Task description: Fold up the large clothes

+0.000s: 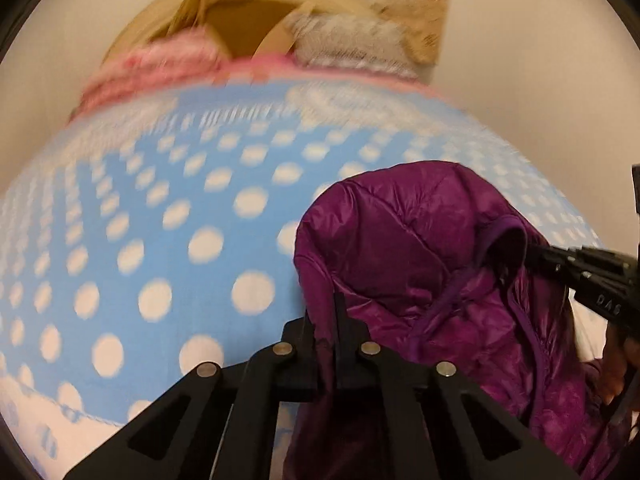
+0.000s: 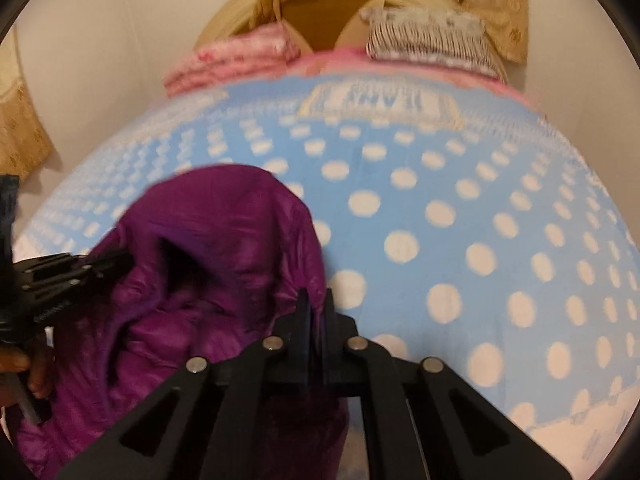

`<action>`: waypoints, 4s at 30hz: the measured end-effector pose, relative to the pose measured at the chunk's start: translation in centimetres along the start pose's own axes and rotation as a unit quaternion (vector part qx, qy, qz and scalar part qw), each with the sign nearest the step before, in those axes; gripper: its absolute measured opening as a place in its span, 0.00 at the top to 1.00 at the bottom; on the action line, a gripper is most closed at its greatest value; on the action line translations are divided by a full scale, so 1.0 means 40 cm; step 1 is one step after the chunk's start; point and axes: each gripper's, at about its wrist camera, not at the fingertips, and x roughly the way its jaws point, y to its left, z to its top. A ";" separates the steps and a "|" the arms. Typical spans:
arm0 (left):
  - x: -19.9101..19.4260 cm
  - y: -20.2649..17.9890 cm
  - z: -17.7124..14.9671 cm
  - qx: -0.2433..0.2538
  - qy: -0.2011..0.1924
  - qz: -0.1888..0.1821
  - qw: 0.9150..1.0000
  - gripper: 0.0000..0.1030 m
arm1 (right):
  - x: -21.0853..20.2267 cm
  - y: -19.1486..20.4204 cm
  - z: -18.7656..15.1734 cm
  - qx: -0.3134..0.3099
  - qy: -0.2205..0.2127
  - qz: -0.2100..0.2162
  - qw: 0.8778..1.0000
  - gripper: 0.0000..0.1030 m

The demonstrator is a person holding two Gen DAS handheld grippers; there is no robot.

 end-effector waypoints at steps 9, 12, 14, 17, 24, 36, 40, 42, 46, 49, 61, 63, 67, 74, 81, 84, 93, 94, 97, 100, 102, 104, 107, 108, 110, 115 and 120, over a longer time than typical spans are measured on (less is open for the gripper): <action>-0.272 -0.091 -0.061 0.050 -0.114 -0.039 0.991 0.97 | -0.282 0.003 -0.123 -0.035 -0.109 0.008 0.993 0.96; -0.372 -0.131 -0.147 0.097 -0.134 -0.054 0.985 0.96 | -0.346 0.001 -0.193 -0.046 -0.118 0.023 0.992 0.96; -0.416 -0.150 -0.194 0.120 -0.141 -0.061 0.981 0.96 | -0.382 0.003 -0.240 -0.062 -0.116 0.030 0.991 0.96; -0.442 -0.183 -0.269 0.171 -0.104 -0.058 0.978 0.92 | -0.412 0.034 -0.308 -0.114 -0.094 0.028 0.989 0.95; -0.492 -0.145 -0.413 0.186 -0.071 0.002 0.980 0.21 | -0.505 0.051 -0.429 -0.165 -0.026 0.072 0.983 0.94; -0.547 -0.123 -0.310 0.067 -0.096 0.073 0.990 0.16 | -0.507 0.026 -0.285 0.029 0.005 0.074 0.997 0.61; -0.475 -0.193 -0.254 0.045 -0.076 0.064 0.994 0.16 | -0.412 0.066 -0.226 0.090 0.019 0.078 0.993 0.54; -0.441 -0.226 -0.281 0.055 -0.048 0.075 0.995 0.16 | -0.353 0.103 -0.250 0.077 0.052 0.069 0.993 0.54; -0.392 -0.238 -0.401 0.064 0.000 0.070 0.995 0.16 | -0.308 0.170 -0.373 0.013 0.096 0.043 0.994 0.54; -0.360 -0.223 -0.479 0.050 0.022 0.062 0.997 0.16 | -0.295 0.189 -0.450 -0.017 0.095 0.032 0.995 0.54; -0.520 -0.224 -0.396 0.033 -0.064 0.052 0.996 0.16 | -0.404 0.152 -0.383 0.004 0.053 0.030 0.998 0.54; -0.524 -0.220 -0.361 0.021 -0.081 0.088 0.993 0.16 | -0.413 0.131 -0.350 0.036 0.031 0.013 0.999 0.54; -0.426 -0.211 -0.358 -0.020 -0.041 0.186 0.982 0.16 | -0.347 0.123 -0.312 0.088 0.014 -0.030 0.996 0.54; -0.281 -0.231 -0.445 -0.013 0.021 0.184 0.983 0.16 | -0.221 0.171 -0.405 0.054 0.034 -0.055 0.996 0.58; -0.262 -0.214 -0.458 -0.028 0.043 0.170 0.984 0.12 | -0.230 0.155 -0.416 0.069 0.032 -0.045 0.996 0.58; -0.252 -0.212 -0.452 -0.027 0.045 0.172 0.984 0.12 | -0.230 0.160 -0.417 0.067 0.033 -0.047 0.996 0.58; -0.248 -0.210 -0.449 -0.029 0.048 0.170 0.984 0.12 | -0.233 0.165 -0.420 0.066 0.035 -0.048 0.996 0.58; -0.248 -0.211 -0.450 -0.029 0.048 0.171 0.984 0.12 | -0.234 0.162 -0.421 0.065 0.035 -0.049 0.996 0.58; -0.248 -0.210 -0.449 -0.029 0.048 0.170 0.984 0.11 | -0.221 0.160 -0.419 0.064 0.036 -0.052 0.996 0.57; -0.247 -0.211 -0.449 -0.028 0.049 0.172 0.984 0.11 | -0.217 0.166 -0.419 0.061 0.038 -0.057 0.996 0.57; -0.246 -0.209 -0.448 -0.028 0.049 0.172 0.983 0.11 | -0.216 0.169 -0.419 0.059 0.039 -0.060 0.996 0.57; -0.247 -0.209 -0.448 -0.028 0.049 0.172 0.983 0.11 | -0.215 0.168 -0.418 0.058 0.039 -0.062 0.996 0.57; -0.247 -0.209 -0.448 -0.027 0.049 0.173 0.983 0.10 | -0.214 0.172 -0.418 0.056 0.041 -0.065 0.995 0.57; -0.247 -0.209 -0.448 -0.026 0.049 0.174 0.983 0.10 | -0.214 0.170 -0.418 0.055 0.041 -0.066 0.995 0.57; -0.247 -0.206 -0.450 -0.026 0.049 0.176 0.983 0.10 | -0.213 0.173 -0.418 0.054 0.041 -0.067 0.995 0.57; -0.246 -0.203 -0.451 -0.026 0.048 0.177 0.983 0.10 | -0.212 0.170 -0.418 0.052 0.042 -0.070 0.995 0.57; -0.245 -0.196 -0.444 -0.027 0.056 0.177 0.982 0.10 | -0.206 0.176 -0.413 0.041 0.050 -0.080 0.995 0.56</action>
